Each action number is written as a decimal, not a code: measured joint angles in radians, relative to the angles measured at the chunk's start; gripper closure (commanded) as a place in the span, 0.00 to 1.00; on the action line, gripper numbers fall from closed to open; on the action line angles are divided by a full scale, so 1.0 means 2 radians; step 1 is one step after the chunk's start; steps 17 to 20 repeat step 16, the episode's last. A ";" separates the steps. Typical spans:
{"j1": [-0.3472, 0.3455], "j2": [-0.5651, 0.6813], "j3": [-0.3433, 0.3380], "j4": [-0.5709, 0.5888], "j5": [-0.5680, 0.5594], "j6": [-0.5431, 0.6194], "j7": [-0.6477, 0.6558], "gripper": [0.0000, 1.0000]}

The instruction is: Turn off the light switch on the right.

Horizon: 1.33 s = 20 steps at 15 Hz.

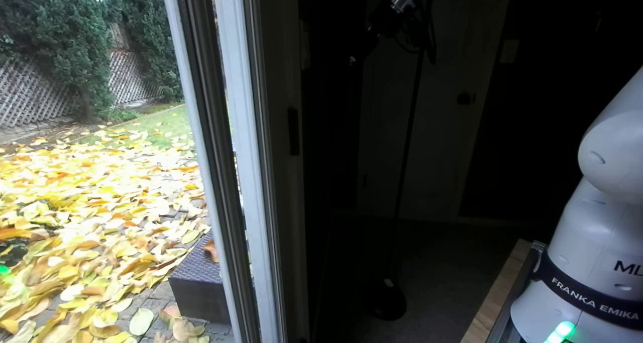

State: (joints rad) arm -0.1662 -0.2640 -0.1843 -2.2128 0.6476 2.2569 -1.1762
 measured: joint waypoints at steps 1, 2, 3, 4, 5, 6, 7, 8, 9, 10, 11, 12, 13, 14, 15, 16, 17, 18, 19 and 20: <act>-0.004 -0.011 -0.005 -0.006 -0.025 -0.022 0.026 0.18; -0.008 -0.021 -0.012 -0.010 -0.044 -0.043 0.051 0.12; -0.010 -0.032 -0.017 -0.013 -0.061 -0.060 0.080 0.04; -0.013 -0.042 -0.021 -0.017 -0.079 -0.071 0.107 0.01; -0.016 -0.053 -0.024 -0.020 -0.096 -0.080 0.137 0.00; -0.019 -0.063 -0.026 -0.023 -0.111 -0.088 0.166 0.00; -0.022 -0.073 -0.026 -0.026 -0.127 -0.096 0.198 0.00; -0.024 -0.083 -0.026 -0.030 -0.143 -0.100 0.230 0.00; -0.026 -0.092 -0.026 -0.034 -0.157 -0.105 0.259 0.00; -0.027 -0.101 -0.026 -0.038 -0.168 -0.112 0.287 0.00; -0.027 -0.110 -0.027 -0.040 -0.177 -0.123 0.310 0.00; -0.027 -0.117 -0.027 -0.042 -0.185 -0.145 0.323 0.00; -0.026 -0.123 -0.028 -0.042 -0.190 -0.162 0.331 0.00; -0.026 -0.128 -0.028 -0.043 -0.192 -0.170 0.335 0.00; -0.026 -0.130 -0.028 -0.044 -0.193 -0.173 0.336 0.00; -0.026 -0.130 -0.028 -0.044 -0.193 -0.173 0.337 0.00; -0.026 -0.130 -0.028 -0.044 -0.193 -0.173 0.337 0.00; -0.026 -0.130 -0.028 -0.044 -0.193 -0.173 0.337 0.00; -0.026 -0.130 -0.028 -0.044 -0.193 -0.173 0.337 0.00; -0.026 -0.130 -0.028 -0.044 -0.193 -0.173 0.337 0.00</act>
